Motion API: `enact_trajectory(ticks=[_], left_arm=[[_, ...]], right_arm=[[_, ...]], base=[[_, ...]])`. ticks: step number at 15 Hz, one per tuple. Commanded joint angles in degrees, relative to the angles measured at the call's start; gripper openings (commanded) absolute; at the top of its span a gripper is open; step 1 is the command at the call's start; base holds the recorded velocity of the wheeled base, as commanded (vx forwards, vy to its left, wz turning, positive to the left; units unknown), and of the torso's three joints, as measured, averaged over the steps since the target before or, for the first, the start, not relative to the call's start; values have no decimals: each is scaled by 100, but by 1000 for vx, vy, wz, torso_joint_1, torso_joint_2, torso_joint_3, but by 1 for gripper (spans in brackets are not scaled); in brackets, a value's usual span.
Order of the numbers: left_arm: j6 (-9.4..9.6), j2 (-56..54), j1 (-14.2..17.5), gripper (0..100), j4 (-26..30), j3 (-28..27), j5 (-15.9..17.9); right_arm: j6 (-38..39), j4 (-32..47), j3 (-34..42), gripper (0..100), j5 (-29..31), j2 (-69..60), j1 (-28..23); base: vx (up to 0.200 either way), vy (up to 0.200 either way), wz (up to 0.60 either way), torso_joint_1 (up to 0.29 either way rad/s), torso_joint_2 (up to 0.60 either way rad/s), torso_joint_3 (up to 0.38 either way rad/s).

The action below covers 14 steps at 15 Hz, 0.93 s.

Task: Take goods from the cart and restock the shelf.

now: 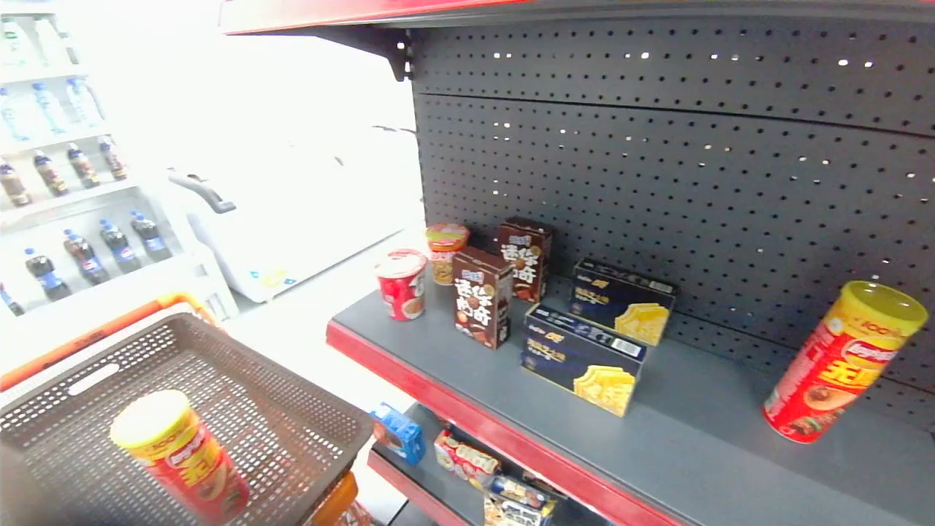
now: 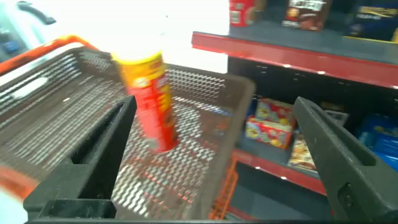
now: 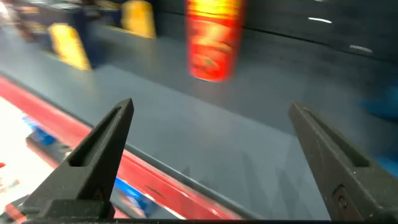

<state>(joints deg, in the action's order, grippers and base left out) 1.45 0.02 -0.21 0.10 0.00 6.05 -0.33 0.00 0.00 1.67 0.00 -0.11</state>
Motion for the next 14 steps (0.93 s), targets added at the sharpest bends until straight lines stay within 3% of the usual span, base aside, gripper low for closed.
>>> enact_trajectory(ticks=[1, 2, 4, 5, 7, 9, 11, 14], left_arm=[[-13, -2, 3, 100, -1, 0, -7], [-13, -2, 3, 100, -10, 0, -16], [13, -2, 3, 100, -80, -35, -464], [145, 77, -14, 100, -142, -694, -429], [189, 1474, -50, 100, 746, -2065, -420], [215, 2212, 73, 100, 1326, -2663, -552], [409, 3329, -50, 100, 948, -2812, -350], [409, 4427, -234, 100, 271, -2602, 327]], right_arm=[[-2, 0, 0, 100, 0, 0, 2], [-2, -9, 0, 100, 0, 0, 2], [24, 0, 0, 100, 0, 0, 2], [15, 0, 0, 100, 0, 0, 2], [24, 0, 0, 100, 0, 0, 2], [24, 0, 0, 100, 0, 0, 2], [24, 0, 0, 100, 0, 0, 2], [24, 0, 0, 100, 0, 0, 2]], base=[[0, 0, 600, -2, 2, 2], [0, 0, 600, 2, 7, -2], [0, 0, 600, 0, 2, 2], [0, 0, 0, 0, 0, 0], [0, 0, 0, 0, 0, 0], [0, 0, 0, 0, 0, 0], [0, 0, 0, 0, 0, 0], [0, 0, 0, 0, 0, 0]])
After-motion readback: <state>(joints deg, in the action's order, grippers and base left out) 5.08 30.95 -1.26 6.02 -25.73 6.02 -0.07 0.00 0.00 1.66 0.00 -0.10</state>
